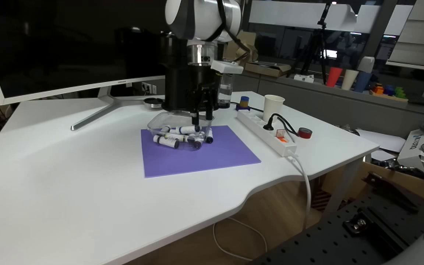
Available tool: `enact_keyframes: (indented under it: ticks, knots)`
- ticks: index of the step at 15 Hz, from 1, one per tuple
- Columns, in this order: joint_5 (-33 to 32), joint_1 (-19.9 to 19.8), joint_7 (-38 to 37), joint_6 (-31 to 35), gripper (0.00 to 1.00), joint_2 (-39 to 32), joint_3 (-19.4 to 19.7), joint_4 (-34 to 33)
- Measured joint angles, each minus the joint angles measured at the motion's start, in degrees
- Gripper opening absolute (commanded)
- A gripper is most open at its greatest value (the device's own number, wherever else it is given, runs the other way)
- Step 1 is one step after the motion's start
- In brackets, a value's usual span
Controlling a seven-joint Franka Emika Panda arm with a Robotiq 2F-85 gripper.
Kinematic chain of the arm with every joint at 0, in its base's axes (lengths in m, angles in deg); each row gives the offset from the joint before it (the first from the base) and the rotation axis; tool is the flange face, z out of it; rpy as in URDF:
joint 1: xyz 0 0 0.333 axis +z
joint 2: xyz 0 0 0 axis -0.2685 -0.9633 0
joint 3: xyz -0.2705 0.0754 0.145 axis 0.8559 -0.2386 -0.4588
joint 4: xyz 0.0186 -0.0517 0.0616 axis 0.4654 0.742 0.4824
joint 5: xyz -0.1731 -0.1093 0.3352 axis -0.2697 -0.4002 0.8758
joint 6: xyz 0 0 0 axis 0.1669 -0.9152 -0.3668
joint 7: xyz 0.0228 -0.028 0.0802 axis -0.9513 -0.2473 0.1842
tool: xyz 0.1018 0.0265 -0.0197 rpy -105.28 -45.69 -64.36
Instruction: Put one bottle inside the clear storage box
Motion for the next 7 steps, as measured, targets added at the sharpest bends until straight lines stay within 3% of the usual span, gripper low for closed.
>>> enact_keyframes:
  ticks: [7]
  knots:
    - [0.47,-0.01,-8.35,-4.03,1.00,3.33,1.74,0.43]
